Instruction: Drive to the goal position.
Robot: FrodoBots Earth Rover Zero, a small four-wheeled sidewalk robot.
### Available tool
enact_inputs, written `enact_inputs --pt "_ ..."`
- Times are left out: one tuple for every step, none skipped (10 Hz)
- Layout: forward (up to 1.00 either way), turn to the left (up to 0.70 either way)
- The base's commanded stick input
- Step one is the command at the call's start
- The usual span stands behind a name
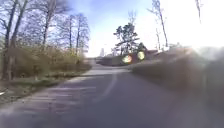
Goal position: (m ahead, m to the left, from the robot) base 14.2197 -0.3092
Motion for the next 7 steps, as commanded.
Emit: enact_inputs --pt "1.00 0.00" --pt "1.00 0.00" --pt "1.00 0.00" --pt "1.00 0.00" --pt "1.00 0.00" --pt "1.00 0.00" --pt "1.00 0.00"
